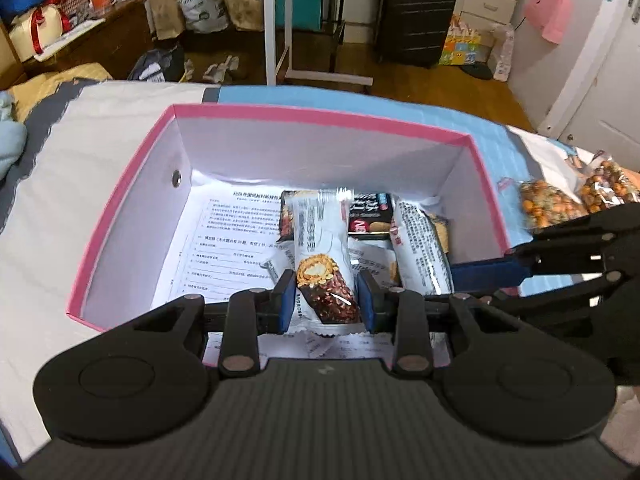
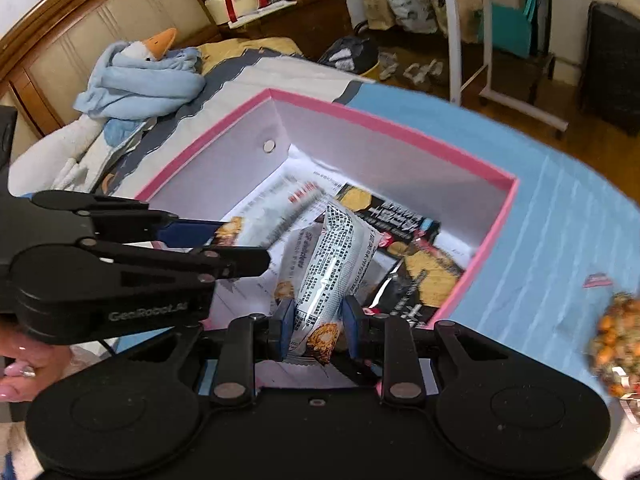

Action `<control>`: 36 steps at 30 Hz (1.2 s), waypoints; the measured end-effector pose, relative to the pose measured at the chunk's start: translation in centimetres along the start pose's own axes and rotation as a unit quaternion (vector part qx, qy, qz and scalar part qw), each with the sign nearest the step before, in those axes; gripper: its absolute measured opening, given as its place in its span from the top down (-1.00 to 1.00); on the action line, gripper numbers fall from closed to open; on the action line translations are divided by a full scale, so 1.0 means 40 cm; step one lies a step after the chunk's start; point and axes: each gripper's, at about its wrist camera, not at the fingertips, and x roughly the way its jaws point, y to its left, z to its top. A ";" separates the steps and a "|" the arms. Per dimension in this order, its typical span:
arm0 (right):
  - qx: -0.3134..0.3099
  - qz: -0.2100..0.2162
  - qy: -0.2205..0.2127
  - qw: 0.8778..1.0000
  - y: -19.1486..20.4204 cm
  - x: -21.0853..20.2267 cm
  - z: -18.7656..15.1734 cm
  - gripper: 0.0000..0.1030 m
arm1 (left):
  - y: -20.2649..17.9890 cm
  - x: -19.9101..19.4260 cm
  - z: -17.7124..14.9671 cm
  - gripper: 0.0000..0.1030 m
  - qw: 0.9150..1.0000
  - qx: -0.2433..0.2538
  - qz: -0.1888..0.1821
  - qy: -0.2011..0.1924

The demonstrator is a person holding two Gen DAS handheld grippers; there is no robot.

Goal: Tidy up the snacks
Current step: 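Open both tools to drop the white snack bars into the pink box, then move both tools to the black foil pack on the bed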

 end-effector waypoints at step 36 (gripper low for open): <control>0.018 -0.168 -0.046 0.984 -0.386 -0.576 -0.367 -0.37 | -0.441 -0.179 -0.057 -0.19 0.985 0.121 -0.123 0.022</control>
